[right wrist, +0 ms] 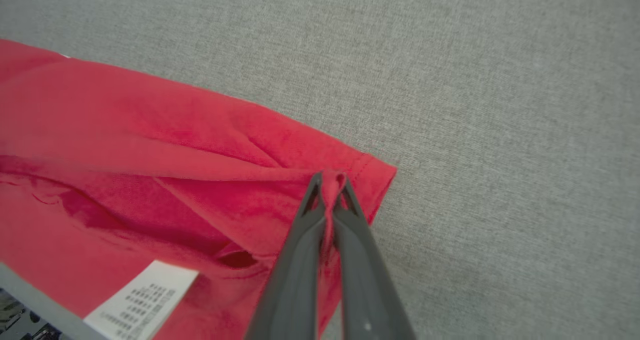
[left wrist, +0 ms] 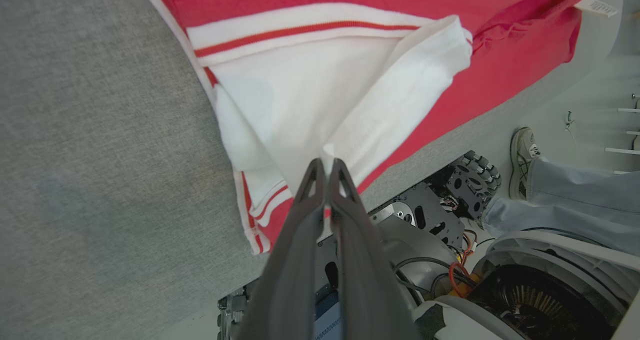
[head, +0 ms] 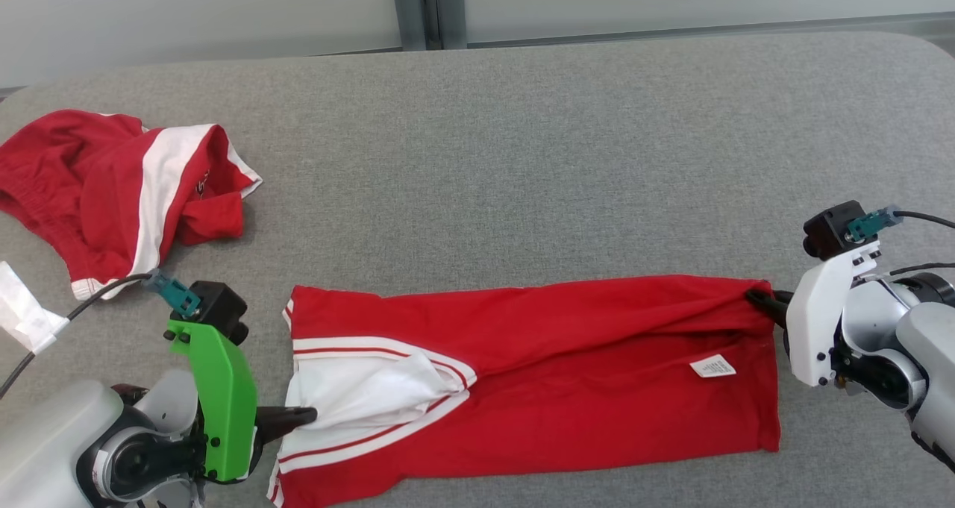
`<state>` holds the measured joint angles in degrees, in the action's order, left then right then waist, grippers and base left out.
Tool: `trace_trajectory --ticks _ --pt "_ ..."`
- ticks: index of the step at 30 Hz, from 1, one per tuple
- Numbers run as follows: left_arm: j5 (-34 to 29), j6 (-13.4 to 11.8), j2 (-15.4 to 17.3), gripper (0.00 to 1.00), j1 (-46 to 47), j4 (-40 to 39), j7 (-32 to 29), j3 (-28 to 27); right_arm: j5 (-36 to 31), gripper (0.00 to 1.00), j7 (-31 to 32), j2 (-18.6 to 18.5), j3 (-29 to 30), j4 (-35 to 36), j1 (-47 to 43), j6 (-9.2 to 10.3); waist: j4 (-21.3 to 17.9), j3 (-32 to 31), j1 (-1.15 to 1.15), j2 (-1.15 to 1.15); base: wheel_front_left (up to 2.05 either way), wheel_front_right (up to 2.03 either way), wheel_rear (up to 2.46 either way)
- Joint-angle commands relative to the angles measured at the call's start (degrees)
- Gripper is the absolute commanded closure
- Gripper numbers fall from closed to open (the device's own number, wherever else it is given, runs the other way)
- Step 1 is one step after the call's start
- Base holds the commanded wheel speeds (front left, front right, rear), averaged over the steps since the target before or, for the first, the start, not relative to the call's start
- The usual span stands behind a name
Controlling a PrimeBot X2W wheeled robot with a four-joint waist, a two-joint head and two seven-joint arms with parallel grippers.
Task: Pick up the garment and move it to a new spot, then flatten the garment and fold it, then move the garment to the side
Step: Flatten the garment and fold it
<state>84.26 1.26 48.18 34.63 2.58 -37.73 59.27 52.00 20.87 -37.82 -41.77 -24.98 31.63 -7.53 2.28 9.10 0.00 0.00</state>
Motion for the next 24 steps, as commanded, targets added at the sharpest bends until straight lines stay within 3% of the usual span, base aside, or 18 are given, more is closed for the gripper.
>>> trace_trajectory --ticks 1,11,19,20,21,22,23,24 --pt "0.6 0.0 -0.4 1.0 -1.1 0.6 -0.3 0.1 0.7 1.0 1.1 -0.8 -0.6 0.5 0.6 0.08 -0.1 0.2 0.0 0.0 0.0 0.0 0.0" --pt "1.8 0.3 -0.6 1.0 -2.1 2.6 -0.5 0.2 3.6 1.0 1.9 -3.3 -0.2 1.9 1.0 0.08 -0.2 -0.2 0.0 0.0 0.0 0.0 0.0" --pt "2.4 -0.1 -1.1 1.0 -2.9 3.4 -0.8 0.6 5.8 1.0 5.2 -2.6 -1.3 1.3 -1.9 0.08 -0.3 -0.6 0.0 0.0 0.0 0.0 0.0" --pt "2.4 -0.1 -1.2 1.0 -3.0 3.5 -0.7 0.7 5.7 0.73 5.2 -2.4 -1.3 1.2 -2.0 0.08 -0.3 -0.7 0.0 0.0 0.0 0.0 0.0" --pt "2.3 -0.1 -1.3 0.91 -3.2 3.8 -0.6 0.8 5.7 0.41 5.4 -2.2 -1.3 0.8 -2.2 0.08 -0.4 -0.8 0.0 0.0 0.0 0.0 0.0" --pt "2.2 -0.1 -1.4 0.55 -3.4 4.0 -0.6 0.9 5.7 0.0 5.6 -1.9 -1.2 0.5 -2.4 0.08 -0.5 -0.9 0.0 0.0 0.0 0.0 0.0" --pt "2.1 -0.1 -1.4 0.04 -3.4 4.2 -0.5 0.9 5.8 0.0 5.7 -1.7 -1.2 0.3 -2.4 0.08 -0.6 -1.0 0.0 0.0 0.0 0.0 0.0" --pt "2.1 0.0 -1.5 0.0 -3.5 4.3 -0.3 0.9 5.8 0.0 5.5 -1.5 -1.0 0.4 -2.4 0.08 -0.7 -1.1 0.0 0.0 0.0 0.0 0.0"
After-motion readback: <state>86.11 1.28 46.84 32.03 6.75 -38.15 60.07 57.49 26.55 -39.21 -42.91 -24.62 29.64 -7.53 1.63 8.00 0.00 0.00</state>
